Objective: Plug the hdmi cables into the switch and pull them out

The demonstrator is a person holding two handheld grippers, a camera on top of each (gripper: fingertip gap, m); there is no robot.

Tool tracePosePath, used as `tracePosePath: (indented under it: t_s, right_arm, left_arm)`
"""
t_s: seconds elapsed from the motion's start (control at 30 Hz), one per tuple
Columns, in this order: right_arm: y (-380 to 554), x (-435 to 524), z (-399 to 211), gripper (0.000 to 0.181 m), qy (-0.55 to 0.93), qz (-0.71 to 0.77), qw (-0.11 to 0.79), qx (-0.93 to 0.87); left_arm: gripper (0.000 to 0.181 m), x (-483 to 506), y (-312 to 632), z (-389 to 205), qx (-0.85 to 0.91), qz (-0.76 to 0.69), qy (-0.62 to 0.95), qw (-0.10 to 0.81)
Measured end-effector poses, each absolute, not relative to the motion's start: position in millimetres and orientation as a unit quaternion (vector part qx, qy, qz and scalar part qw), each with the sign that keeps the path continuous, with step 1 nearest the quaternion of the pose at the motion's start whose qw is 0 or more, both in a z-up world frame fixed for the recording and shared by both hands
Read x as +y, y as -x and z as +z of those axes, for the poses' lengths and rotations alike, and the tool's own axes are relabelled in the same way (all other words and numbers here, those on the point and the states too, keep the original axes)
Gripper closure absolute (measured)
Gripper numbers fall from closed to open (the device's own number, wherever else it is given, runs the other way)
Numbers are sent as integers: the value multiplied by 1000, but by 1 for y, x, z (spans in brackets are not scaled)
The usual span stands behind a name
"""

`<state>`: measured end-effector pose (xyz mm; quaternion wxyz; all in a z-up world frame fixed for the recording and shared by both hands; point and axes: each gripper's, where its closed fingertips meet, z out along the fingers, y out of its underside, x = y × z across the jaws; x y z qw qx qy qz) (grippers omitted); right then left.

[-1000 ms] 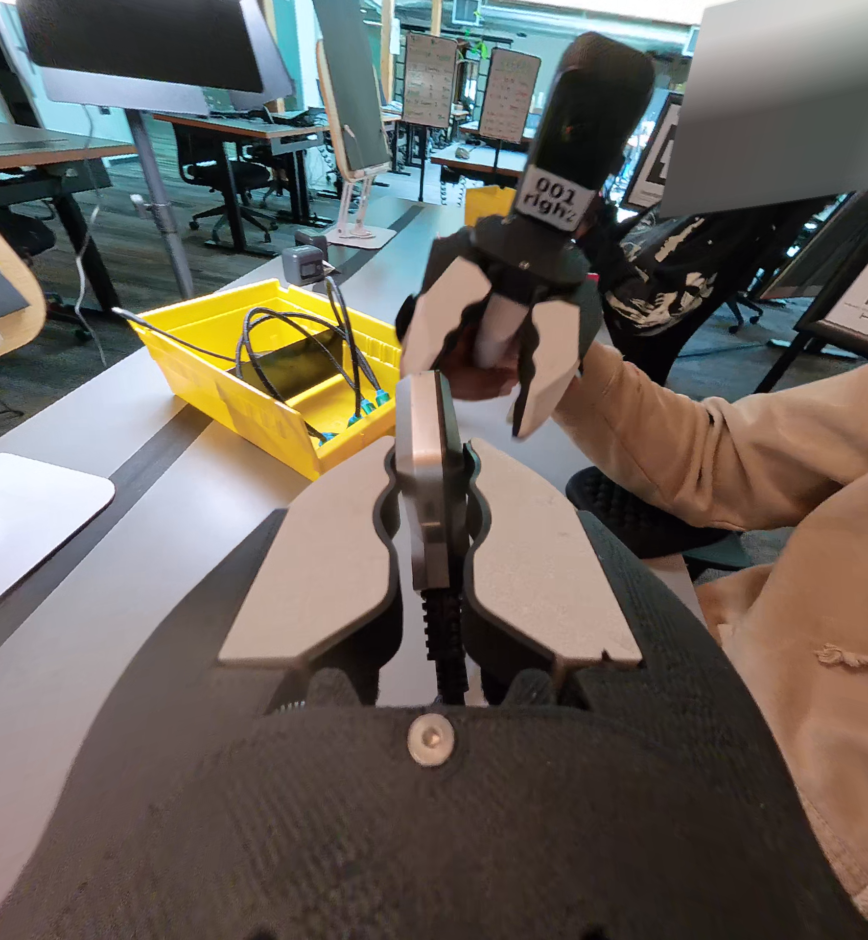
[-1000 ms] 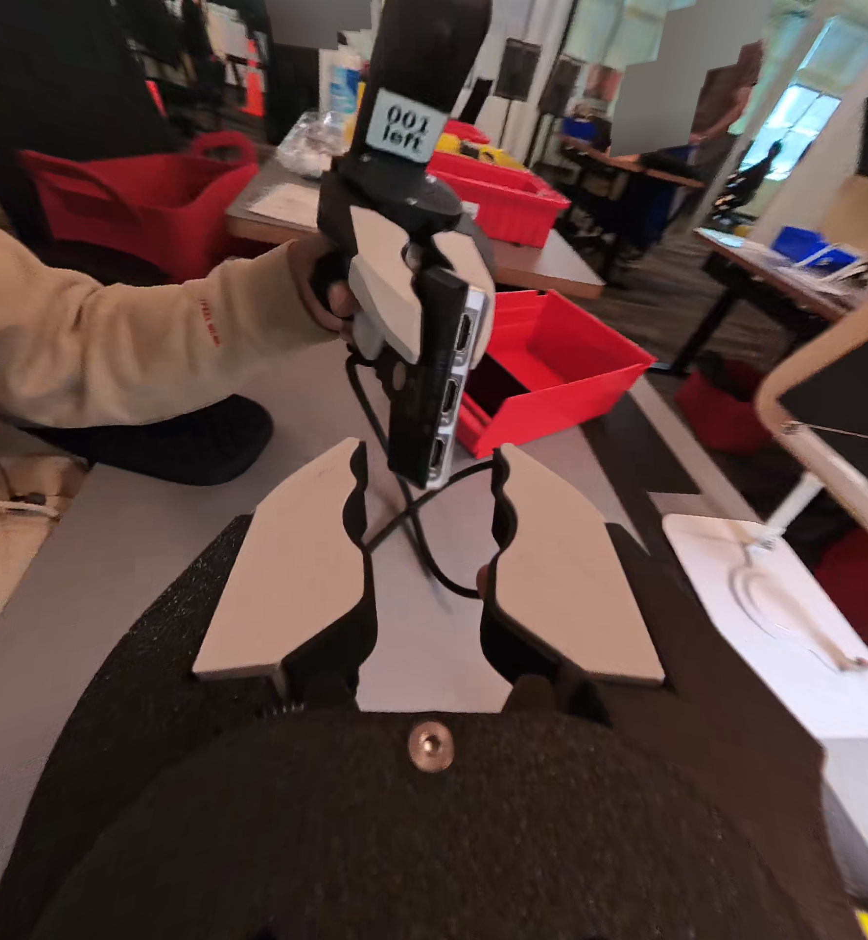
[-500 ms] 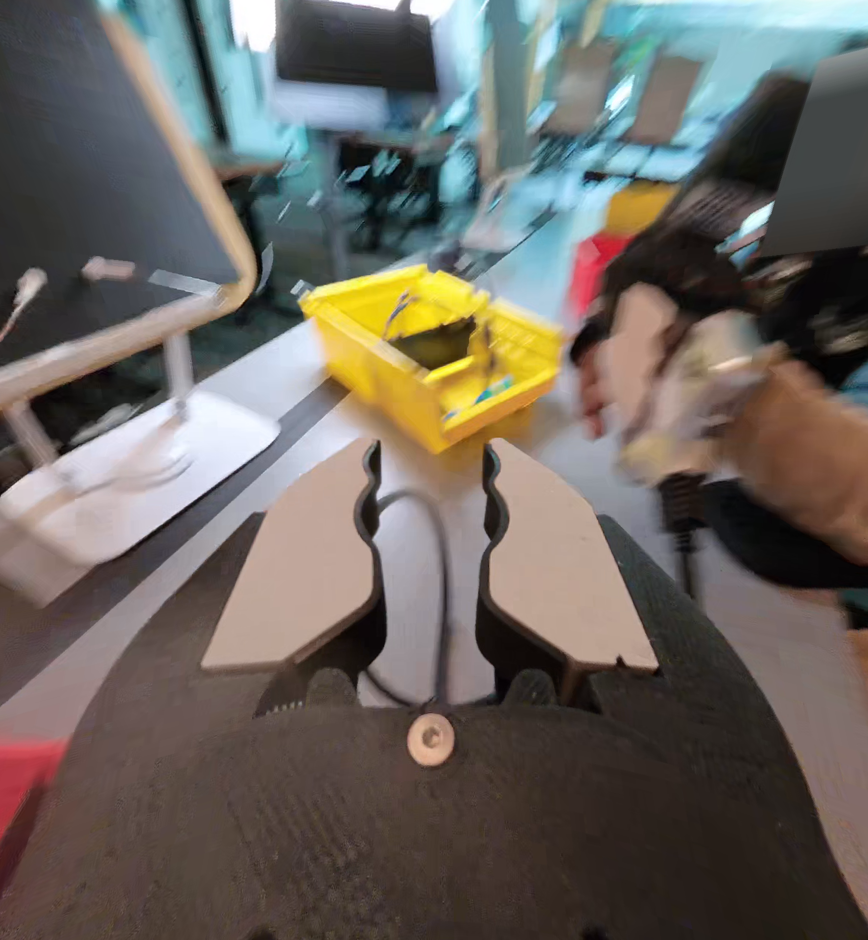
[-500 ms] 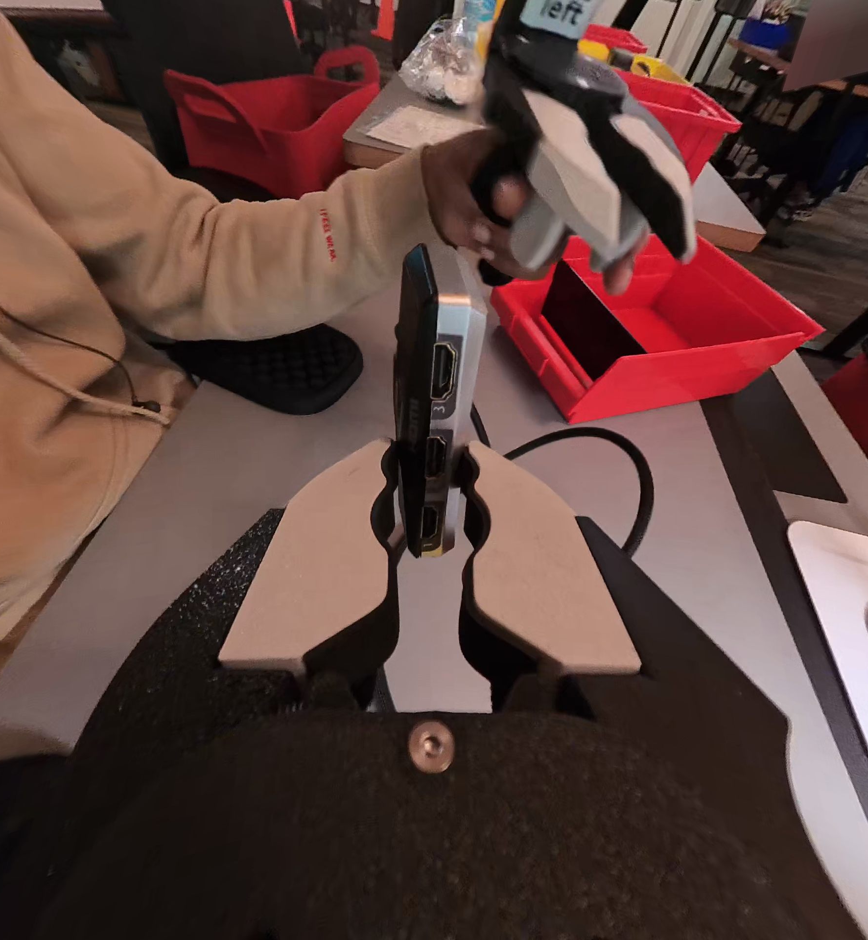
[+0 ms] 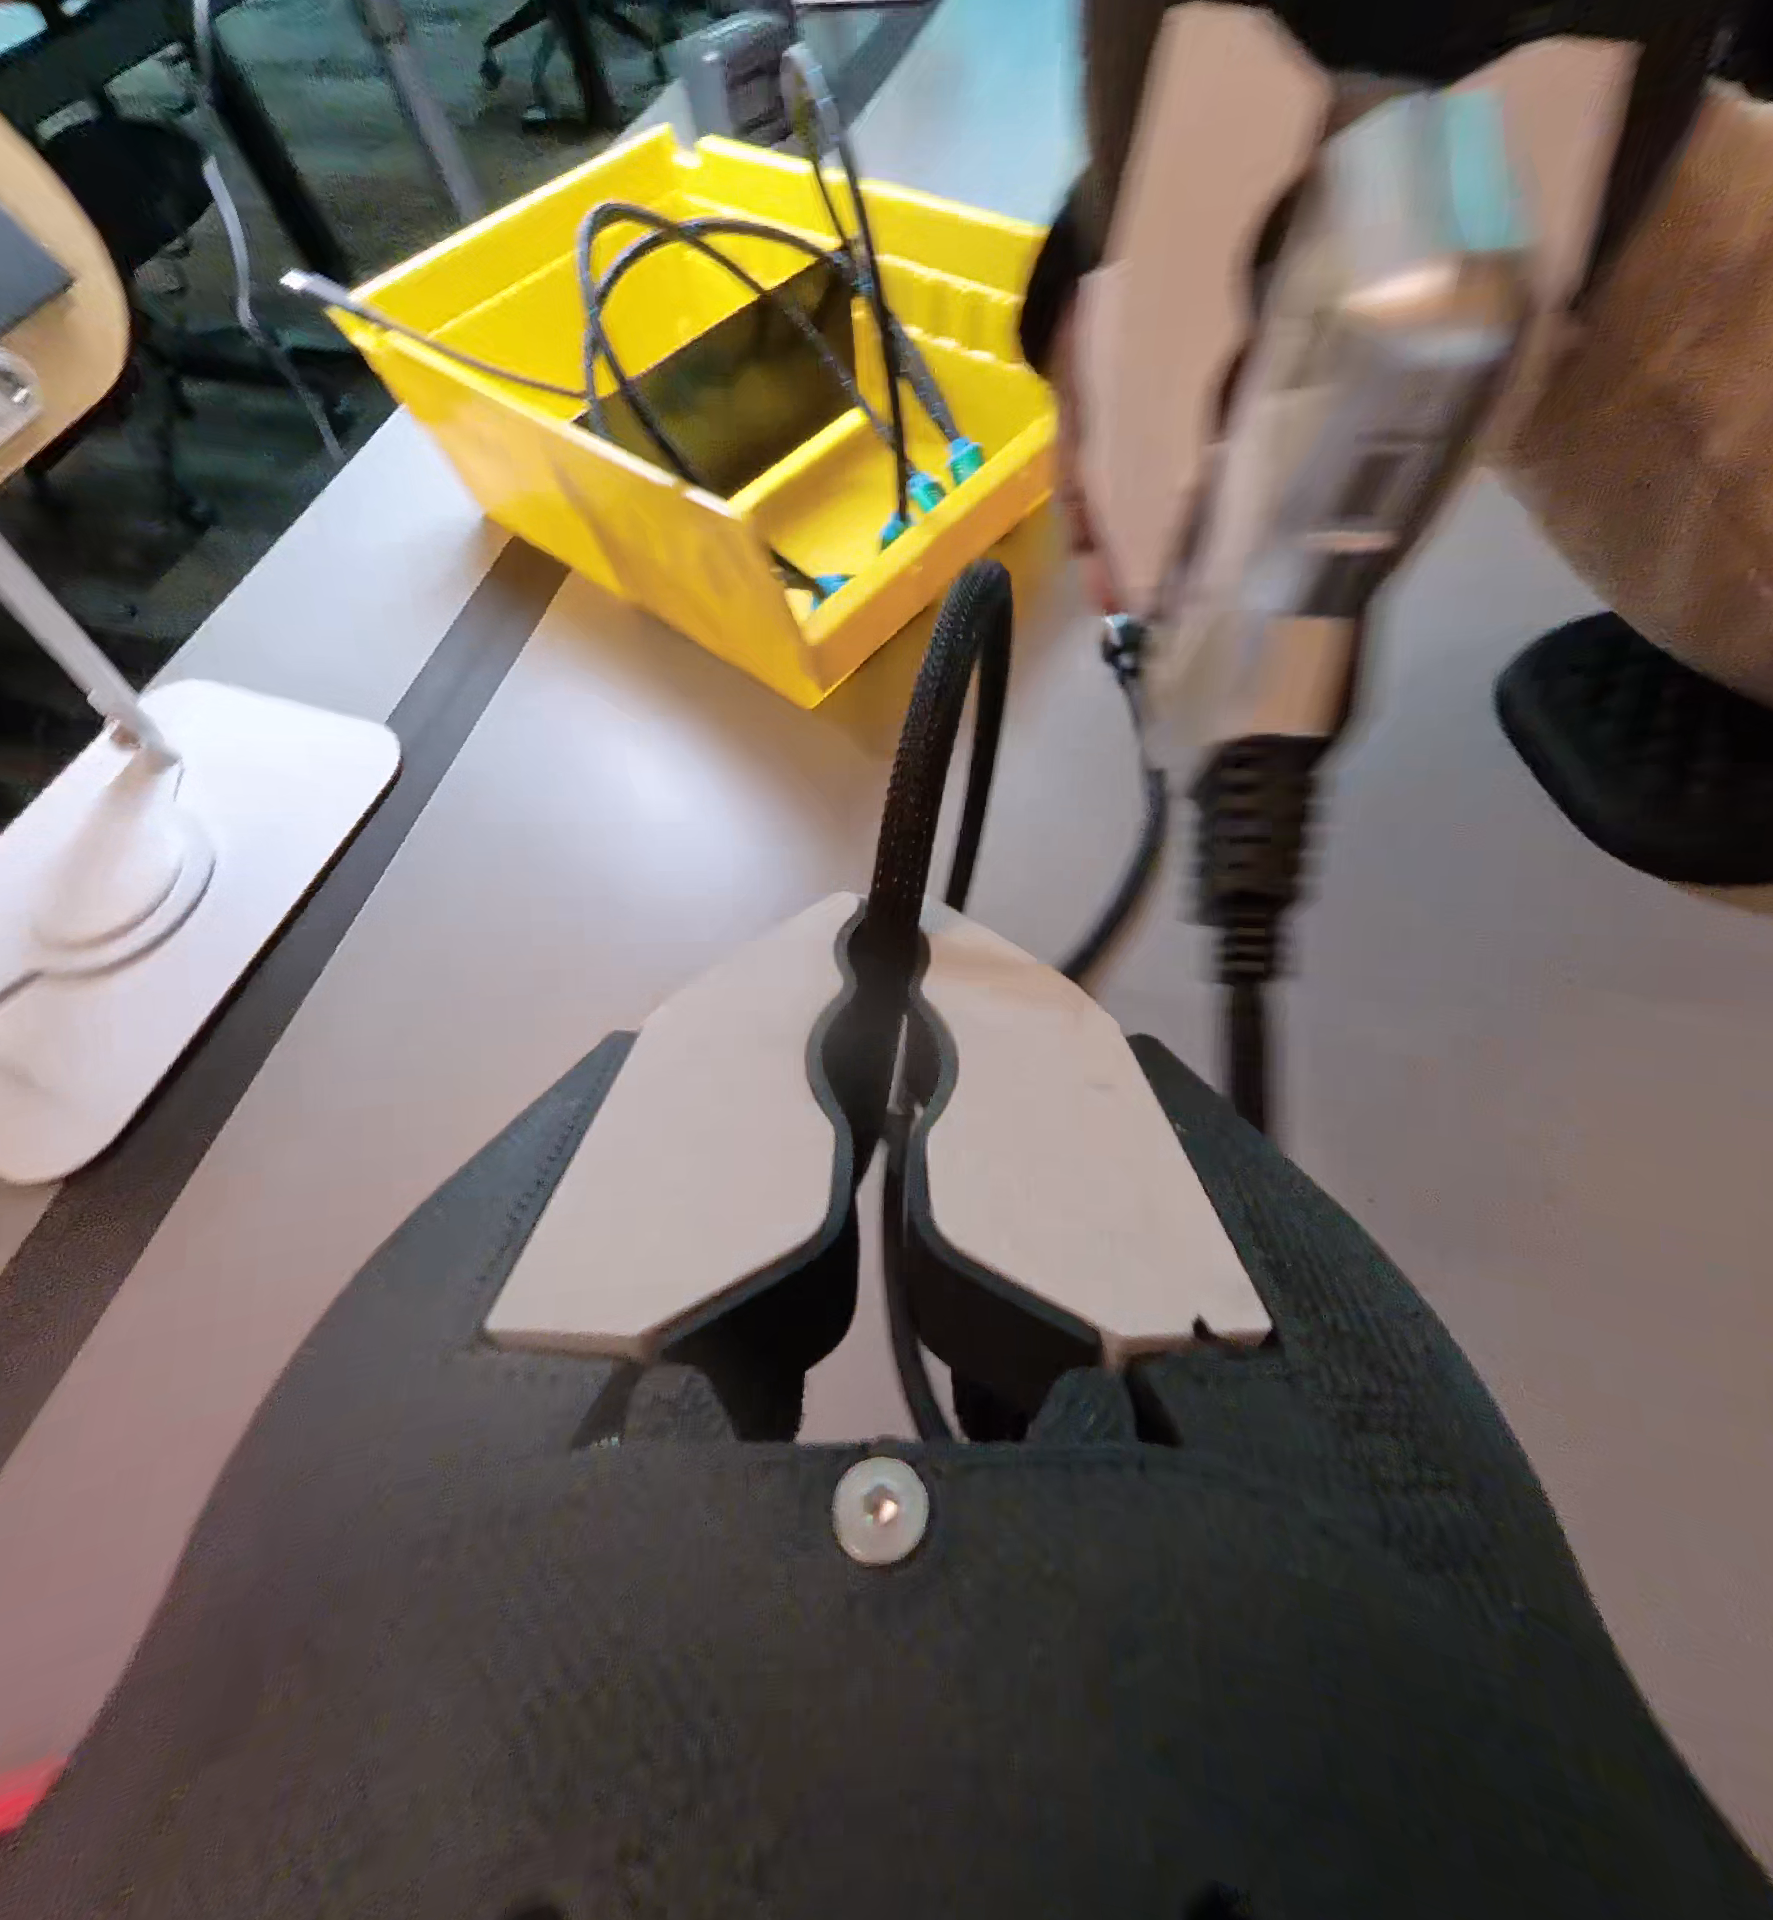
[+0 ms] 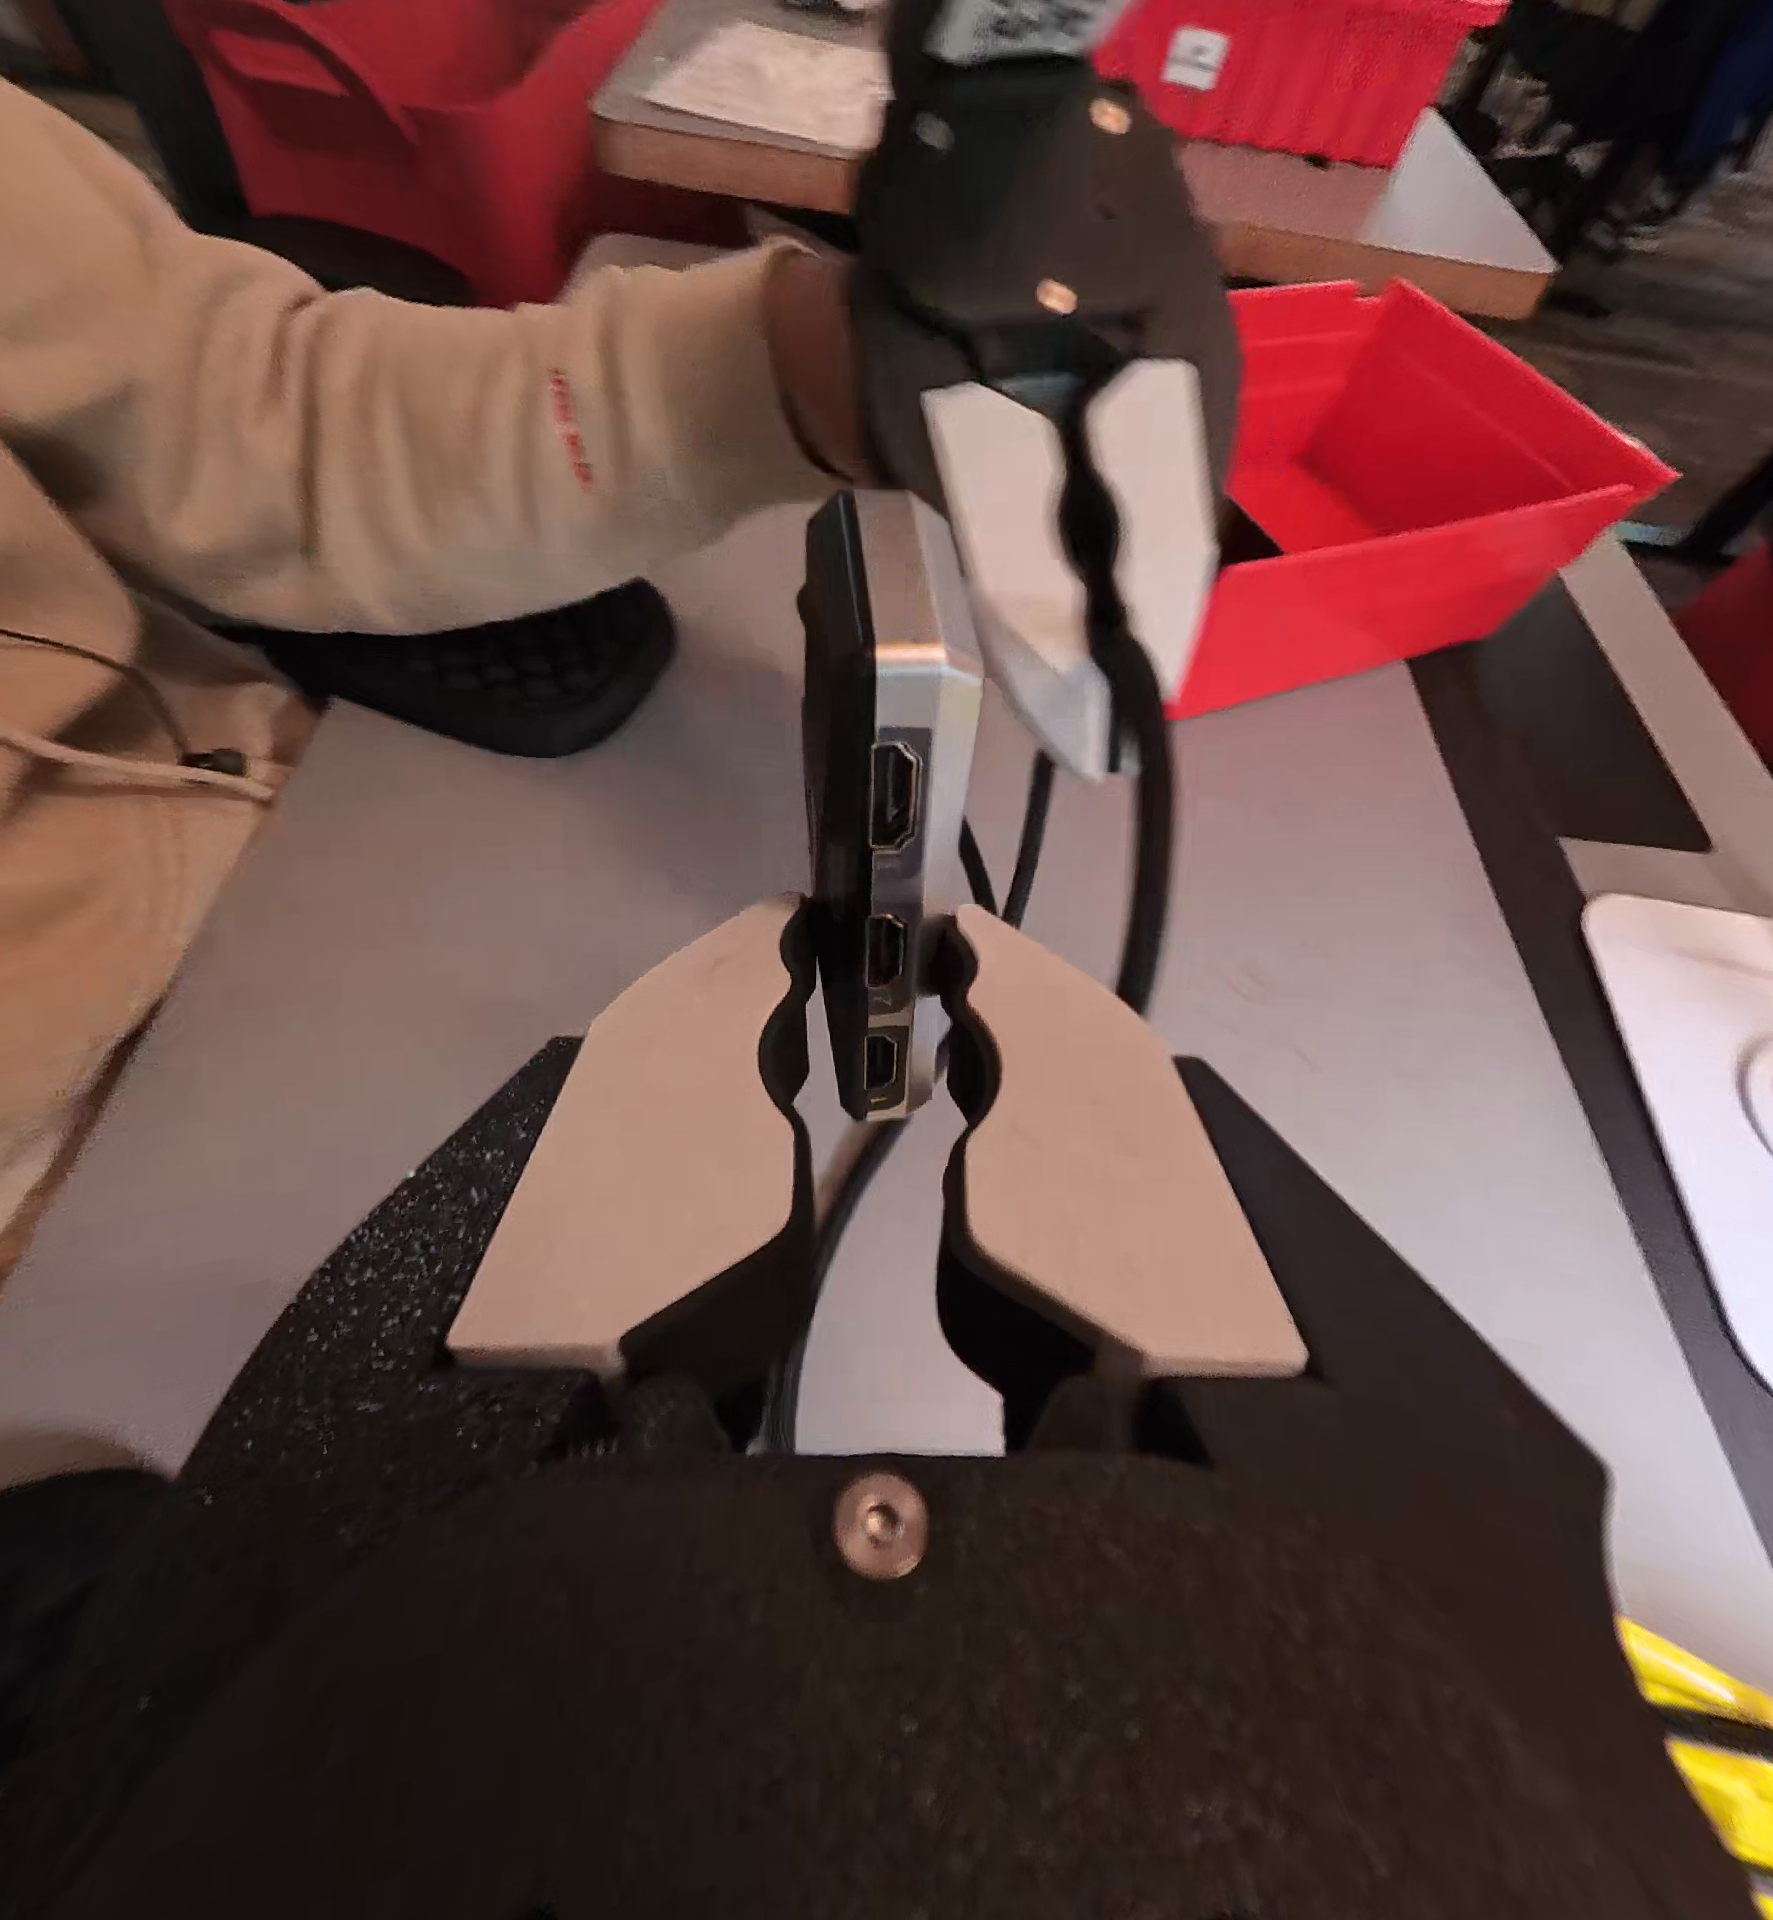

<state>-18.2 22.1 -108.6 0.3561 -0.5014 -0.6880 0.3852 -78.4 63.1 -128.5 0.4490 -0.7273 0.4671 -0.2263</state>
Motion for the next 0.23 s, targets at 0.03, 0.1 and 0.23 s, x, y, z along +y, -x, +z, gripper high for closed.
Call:
tracePosePath:
  t_s: [0.03,0.1,0.23]
  right_arm:
    - [19,29,-110,159,508,377,366,-682]
    - [20,35,-114,159,516,357,373,-683]
    - [21,46,-118,158,525,303,398,-689]
  left_arm:
    - [178,58,75,-126,481,-223,719,449]
    - [178,53,72,-124,504,-199,707,455]
    - [177,57,80,-128,536,-103,702,457]
